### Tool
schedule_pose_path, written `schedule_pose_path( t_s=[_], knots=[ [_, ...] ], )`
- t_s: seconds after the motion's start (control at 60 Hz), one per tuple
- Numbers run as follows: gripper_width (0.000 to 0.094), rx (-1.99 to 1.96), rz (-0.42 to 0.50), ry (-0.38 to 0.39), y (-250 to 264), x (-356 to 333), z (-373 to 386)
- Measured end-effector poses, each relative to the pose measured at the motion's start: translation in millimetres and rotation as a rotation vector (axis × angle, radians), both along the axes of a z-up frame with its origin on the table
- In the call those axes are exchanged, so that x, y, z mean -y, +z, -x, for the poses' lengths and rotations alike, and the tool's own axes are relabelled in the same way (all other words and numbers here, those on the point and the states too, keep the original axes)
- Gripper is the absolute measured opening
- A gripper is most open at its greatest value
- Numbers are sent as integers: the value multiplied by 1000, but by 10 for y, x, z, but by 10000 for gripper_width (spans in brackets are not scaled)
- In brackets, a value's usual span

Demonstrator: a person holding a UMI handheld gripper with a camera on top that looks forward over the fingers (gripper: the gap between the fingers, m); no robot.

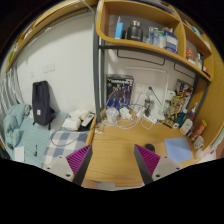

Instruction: Arrange mouse

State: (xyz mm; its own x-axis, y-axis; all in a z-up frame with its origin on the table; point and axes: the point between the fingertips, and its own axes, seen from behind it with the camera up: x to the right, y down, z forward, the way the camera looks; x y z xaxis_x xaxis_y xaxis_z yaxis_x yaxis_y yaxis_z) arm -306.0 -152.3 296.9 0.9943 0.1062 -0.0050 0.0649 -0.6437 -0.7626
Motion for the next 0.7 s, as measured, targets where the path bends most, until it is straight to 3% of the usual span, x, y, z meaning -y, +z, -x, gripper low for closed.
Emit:
schedule_pose_path(
  t_s=[0.25,0.7],
  knots=[
    [850,48,89,-33,-739,-170,-483],
    [853,99,248,-146,-2319,-477,-2192]
  ],
)
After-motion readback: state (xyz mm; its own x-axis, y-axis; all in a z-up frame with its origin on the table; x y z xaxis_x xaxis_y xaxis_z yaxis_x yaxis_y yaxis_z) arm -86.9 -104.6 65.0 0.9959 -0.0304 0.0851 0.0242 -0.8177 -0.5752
